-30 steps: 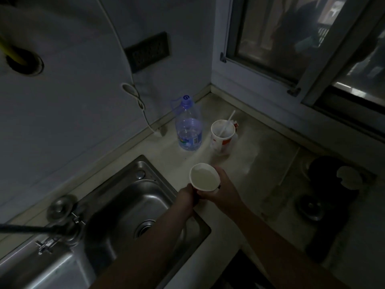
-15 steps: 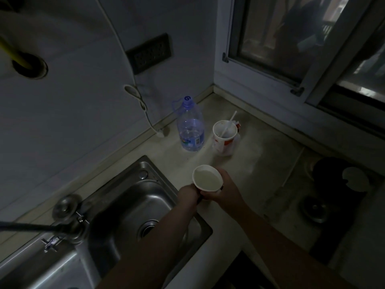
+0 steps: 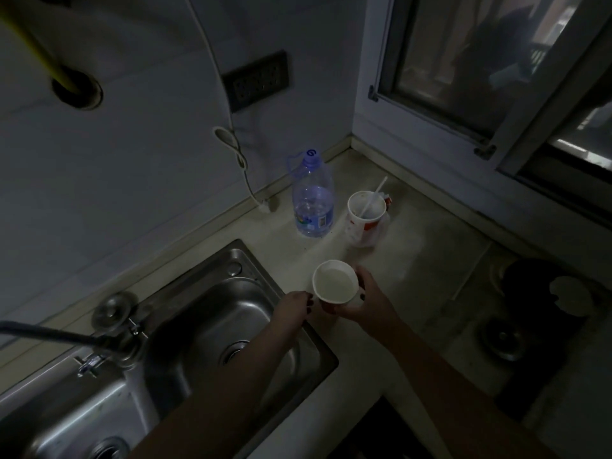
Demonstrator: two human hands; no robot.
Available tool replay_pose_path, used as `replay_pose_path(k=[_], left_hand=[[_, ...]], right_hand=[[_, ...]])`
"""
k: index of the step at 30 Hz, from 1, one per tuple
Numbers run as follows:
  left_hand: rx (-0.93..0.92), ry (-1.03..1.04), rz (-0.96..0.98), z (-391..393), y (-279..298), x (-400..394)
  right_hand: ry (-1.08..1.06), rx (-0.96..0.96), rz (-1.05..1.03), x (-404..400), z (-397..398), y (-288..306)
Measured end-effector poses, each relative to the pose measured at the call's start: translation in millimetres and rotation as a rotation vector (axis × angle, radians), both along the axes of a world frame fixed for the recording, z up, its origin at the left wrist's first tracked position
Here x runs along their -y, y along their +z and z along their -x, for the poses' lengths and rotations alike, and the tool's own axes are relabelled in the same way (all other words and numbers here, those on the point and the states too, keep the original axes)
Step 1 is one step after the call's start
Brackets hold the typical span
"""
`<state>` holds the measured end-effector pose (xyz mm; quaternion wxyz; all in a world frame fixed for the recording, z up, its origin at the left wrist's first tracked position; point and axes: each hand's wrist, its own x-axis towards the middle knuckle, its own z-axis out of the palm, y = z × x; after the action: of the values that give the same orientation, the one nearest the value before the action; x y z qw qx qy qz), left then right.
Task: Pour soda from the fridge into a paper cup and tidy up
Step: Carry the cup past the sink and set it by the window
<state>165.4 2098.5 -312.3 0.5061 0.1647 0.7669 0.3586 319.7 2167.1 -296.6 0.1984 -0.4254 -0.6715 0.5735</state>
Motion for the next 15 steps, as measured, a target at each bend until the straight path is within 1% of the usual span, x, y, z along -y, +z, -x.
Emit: replay_pose_path(k=[3, 5, 6, 7, 9, 10, 13, 15], left_hand=[[-0.193, -0.167, -0.031, 8.2, 5.9, 22.5], [-0.377, -0.374, -0.023, 14.3, 8.5, 40.5], [-0.429, -0.456, -0.023, 17.1, 7.8, 48.5], [-0.443, -0.514, -0.033, 18.1, 7.7, 55.2], [-0.476, -0.582, -0.038, 17.3, 13.1, 71.7], [-0.533, -0.618, -0.031, 16.9, 15.6, 79.5], [-0.823, -0.728, -0.028, 17.7, 15.9, 102.1], [-0.935, -0.782, -0.005, 18.5, 17.5, 116.7]], right_hand=[[0.01, 0.257, 0.026, 0.5, -11.9, -0.1], [0.018, 0.391, 0.023, 5.2, -14.3, 0.0], [0.031, 0.43, 0.015, 7.8, -14.7, -1.5], [0.054, 0.47, 0.0, 11.0, -15.2, -2.8], [0.12, 0.564, -0.037, 20.0, -15.1, -2.6], [0.159, 0.612, -0.06, 25.2, -14.3, -2.3], [0.235, 0.673, -0.144, 41.7, -12.1, -1.4], [0.266, 0.687, -0.225, 52.5, -8.9, -0.4]])
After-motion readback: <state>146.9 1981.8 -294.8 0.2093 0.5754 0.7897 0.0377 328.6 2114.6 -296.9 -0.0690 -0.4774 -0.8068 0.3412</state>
